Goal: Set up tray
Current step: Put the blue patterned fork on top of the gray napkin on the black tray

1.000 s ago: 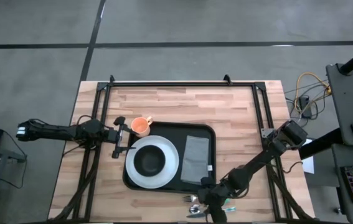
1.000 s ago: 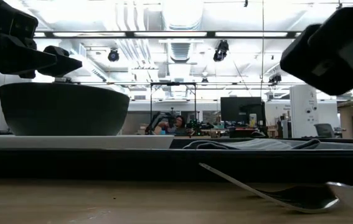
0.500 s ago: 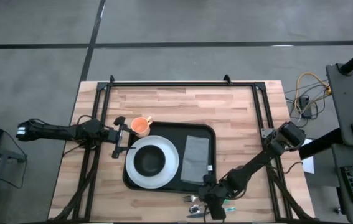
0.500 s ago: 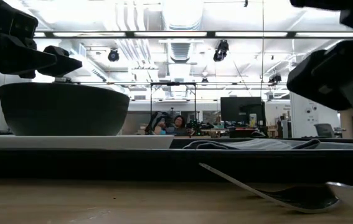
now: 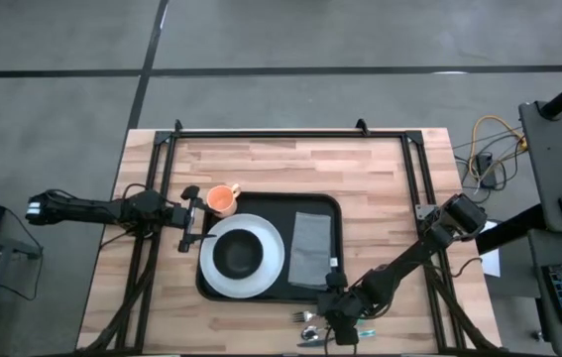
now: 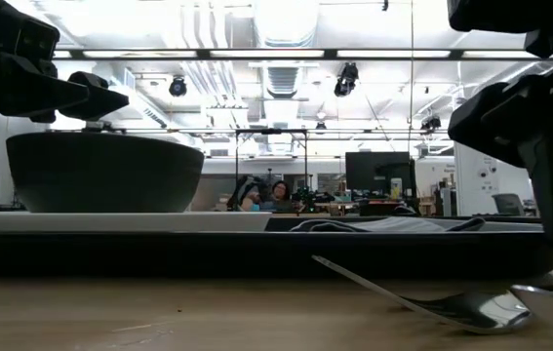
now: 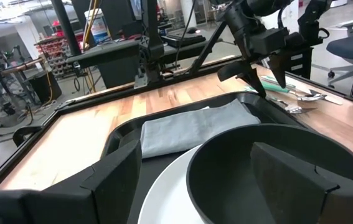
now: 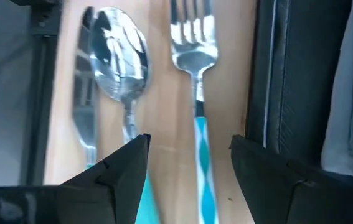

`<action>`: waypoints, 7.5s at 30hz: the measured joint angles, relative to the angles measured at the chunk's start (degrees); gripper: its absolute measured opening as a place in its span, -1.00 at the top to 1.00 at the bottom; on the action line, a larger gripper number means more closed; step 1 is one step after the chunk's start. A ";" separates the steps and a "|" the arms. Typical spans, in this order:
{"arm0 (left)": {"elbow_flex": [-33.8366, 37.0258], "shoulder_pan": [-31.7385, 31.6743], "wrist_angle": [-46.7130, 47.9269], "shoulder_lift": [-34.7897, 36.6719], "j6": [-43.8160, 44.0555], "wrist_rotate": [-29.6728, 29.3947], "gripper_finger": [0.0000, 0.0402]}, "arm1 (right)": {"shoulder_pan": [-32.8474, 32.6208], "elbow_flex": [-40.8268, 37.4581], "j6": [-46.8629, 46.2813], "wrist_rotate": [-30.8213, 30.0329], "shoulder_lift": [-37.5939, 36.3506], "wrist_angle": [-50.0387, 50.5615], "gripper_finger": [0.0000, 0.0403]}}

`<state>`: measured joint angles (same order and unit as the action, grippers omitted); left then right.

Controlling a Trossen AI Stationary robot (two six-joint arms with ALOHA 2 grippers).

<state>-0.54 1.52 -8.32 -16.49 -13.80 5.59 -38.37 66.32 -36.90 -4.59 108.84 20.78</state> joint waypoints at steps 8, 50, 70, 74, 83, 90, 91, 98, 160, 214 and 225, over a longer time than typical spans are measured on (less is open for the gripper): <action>0.02 0.00 0.02 0.00 0.00 0.01 -0.39 | 0.11 0.00 -0.01 -0.25 0.00 0.38 -0.09; 0.02 -0.02 0.00 0.02 0.00 0.00 -0.39 | -0.04 -2.78 -3.48 0.98 0.01 1.92 -0.09; 0.02 0.00 0.00 0.02 0.00 -0.01 -0.39 | 0.00 1.28 0.78 1.19 4.63 5.42 0.66; 0.02 0.00 0.02 0.01 0.00 0.01 -0.39 | -0.04 2.33 1.84 1.59 4.68 6.82 0.89; 0.02 0.00 0.00 0.00 0.00 0.00 -0.39 | -0.12 5.65 3.93 0.96 4.28 10.43 0.91; -0.02 0.04 0.00 0.02 -0.90 0.01 -0.39 | -0.01 9.96 3.96 0.67 4.24 13.27 0.92; -0.02 0.04 0.00 0.02 -0.90 0.00 -0.39 | 0.01 10.77 3.95 0.57 4.18 13.60 0.92; -0.02 0.04 -0.02 0.02 -1.80 -0.01 -0.39 | -0.02 15.12 1.96 -1.45 4.02 13.96 0.92; -0.09 0.04 0.50 -0.35 -0.44 0.02 -0.39 | 17.03 16.54 -72.83 -14.95 7.75 28.85 0.92; -0.09 0.04 0.44 -1.11 -0.44 0.01 -0.39 | 21.53 16.90 -75.24 -12.94 10.25 30.50 0.92; -0.09 0.04 0.44 -1.14 -0.44 -0.01 -0.39 | 21.53 16.90 -76.09 -12.93 10.27 31.36 0.88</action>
<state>-0.62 1.56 -7.88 -17.63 -14.24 5.58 -16.84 83.22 -112.99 -17.52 119.11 52.14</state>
